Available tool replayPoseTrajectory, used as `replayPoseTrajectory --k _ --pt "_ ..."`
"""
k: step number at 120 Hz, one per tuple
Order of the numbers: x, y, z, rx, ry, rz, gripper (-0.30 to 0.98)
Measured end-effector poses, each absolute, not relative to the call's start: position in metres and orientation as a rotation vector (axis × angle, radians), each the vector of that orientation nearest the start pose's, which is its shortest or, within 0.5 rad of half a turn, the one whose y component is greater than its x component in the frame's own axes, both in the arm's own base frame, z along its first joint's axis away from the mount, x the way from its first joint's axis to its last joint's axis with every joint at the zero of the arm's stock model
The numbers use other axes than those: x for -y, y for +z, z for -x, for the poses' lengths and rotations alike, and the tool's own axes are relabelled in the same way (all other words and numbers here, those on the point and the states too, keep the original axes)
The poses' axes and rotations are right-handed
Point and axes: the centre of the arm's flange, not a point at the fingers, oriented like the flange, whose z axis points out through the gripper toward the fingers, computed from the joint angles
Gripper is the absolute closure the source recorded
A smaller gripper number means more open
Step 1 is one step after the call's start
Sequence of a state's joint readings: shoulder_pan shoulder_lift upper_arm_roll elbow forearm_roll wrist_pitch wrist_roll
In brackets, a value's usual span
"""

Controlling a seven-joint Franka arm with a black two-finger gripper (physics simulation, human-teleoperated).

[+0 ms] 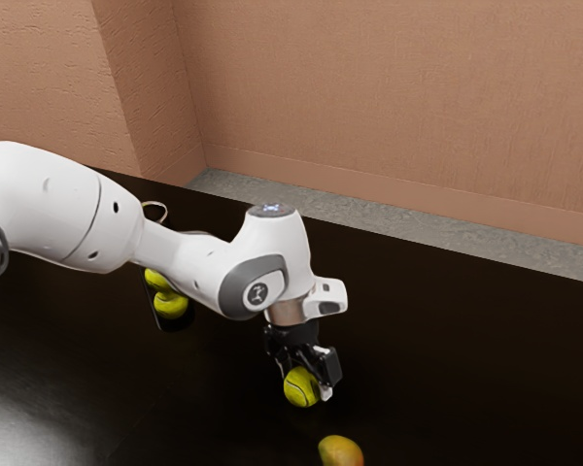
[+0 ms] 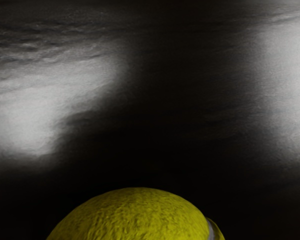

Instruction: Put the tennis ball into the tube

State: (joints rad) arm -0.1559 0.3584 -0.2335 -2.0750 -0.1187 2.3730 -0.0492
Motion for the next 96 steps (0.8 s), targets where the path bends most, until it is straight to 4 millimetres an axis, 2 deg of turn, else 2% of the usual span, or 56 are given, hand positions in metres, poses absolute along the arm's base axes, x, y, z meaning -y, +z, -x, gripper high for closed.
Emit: replayPoseTrajectory --k 24,51,65,86,96 --pt "0.221 0.249 -0.539 -0.398 0.158 3.261 0.02" --pt "0.221 0.245 -0.539 -0.401 0.164 3.26 0.22" --pt "0.221 0.246 -0.539 -0.4 0.161 3.257 0.27" --pt "0.22 0.275 -0.542 -0.402 0.082 3.252 0.36" --pt "0.219 0.301 -0.541 -0.402 0.027 3.247 0.4"
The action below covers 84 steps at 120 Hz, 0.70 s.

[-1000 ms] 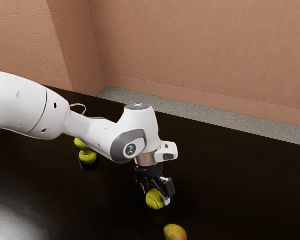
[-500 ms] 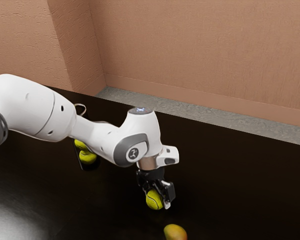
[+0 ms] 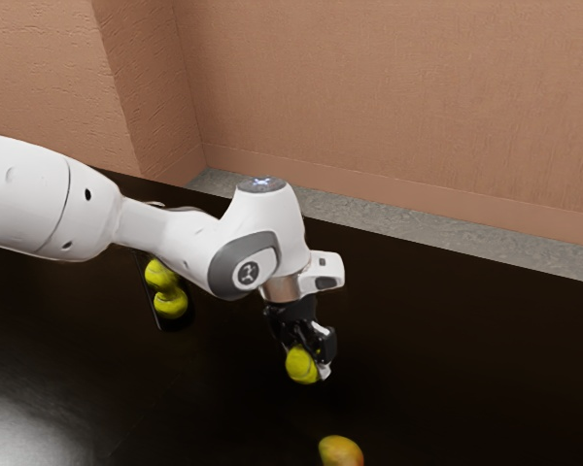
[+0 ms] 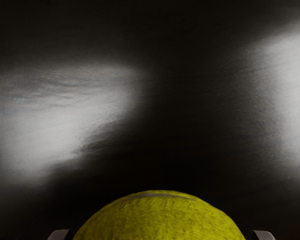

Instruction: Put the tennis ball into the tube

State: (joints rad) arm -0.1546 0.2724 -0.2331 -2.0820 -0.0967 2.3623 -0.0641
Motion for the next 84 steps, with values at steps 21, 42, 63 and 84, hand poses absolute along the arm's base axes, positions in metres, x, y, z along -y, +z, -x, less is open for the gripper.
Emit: replayPoseTrajectory --k 21,42,63,84 --pt "0.207 0.378 -0.536 -0.386 -0.085 3.221 0.44" --pt "0.176 0.453 -0.553 -0.326 -0.14 3.191 0.45" --pt "0.138 0.51 -0.557 -0.267 -0.153 3.145 0.46" --pt "0.101 0.542 -0.564 -0.206 -0.144 3.102 0.46"
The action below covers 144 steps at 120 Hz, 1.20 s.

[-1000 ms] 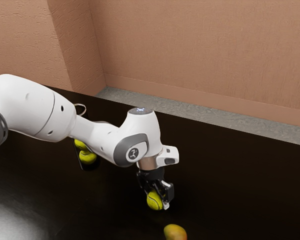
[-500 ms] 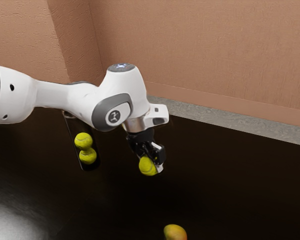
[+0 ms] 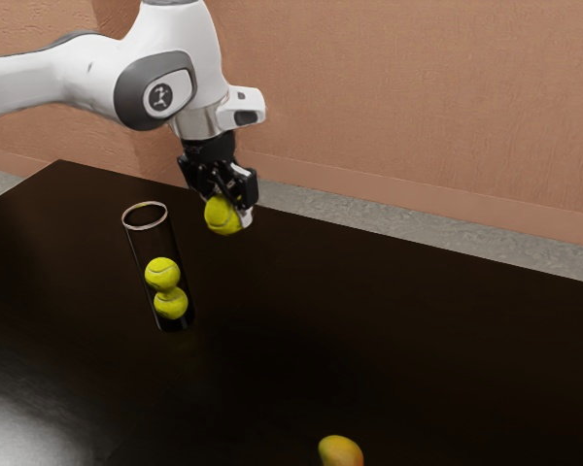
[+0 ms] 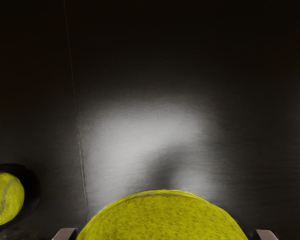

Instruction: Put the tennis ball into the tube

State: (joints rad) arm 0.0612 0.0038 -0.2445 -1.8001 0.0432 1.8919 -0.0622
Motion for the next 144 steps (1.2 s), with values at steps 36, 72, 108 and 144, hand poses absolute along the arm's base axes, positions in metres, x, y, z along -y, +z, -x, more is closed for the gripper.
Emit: replayPoseTrajectory --k 36,72,108,144 --pt "0.037 0.561 -0.571 -0.079 -0.112 3.08 0.46" --pt "-0.035 0.568 -0.574 0.012 -0.089 3.072 0.46" --pt "-0.14 0.542 -0.569 0.201 -0.005 3.067 0.45" --pt "-0.12 0.535 -0.578 0.096 0.007 3.074 0.45"
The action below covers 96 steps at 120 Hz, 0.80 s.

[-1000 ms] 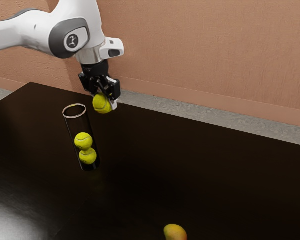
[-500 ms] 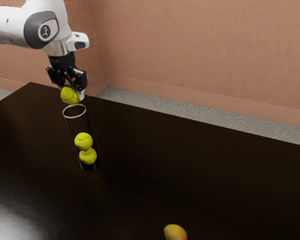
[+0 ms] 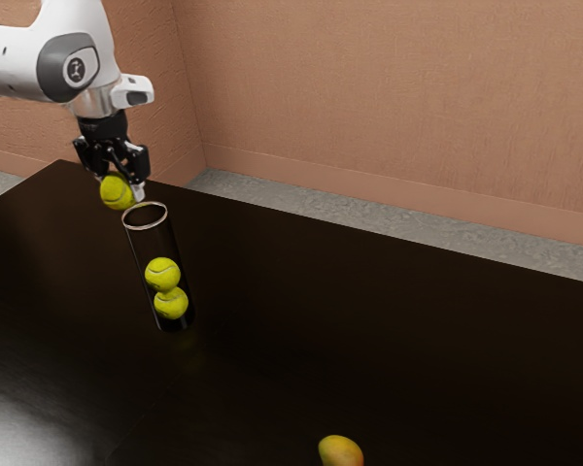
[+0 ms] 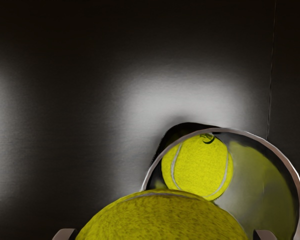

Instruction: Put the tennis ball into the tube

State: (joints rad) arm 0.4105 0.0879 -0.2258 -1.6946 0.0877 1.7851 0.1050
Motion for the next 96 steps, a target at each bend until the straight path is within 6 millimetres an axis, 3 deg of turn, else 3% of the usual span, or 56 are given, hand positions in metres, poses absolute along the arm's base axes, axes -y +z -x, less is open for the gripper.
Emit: replayPoseTrajectory --k 76,96 --pt "-0.103 0.522 -0.594 -0.001 0.017 3.088 0.45" --pt "-0.099 0.524 -0.594 -0.014 0.014 3.093 0.26"
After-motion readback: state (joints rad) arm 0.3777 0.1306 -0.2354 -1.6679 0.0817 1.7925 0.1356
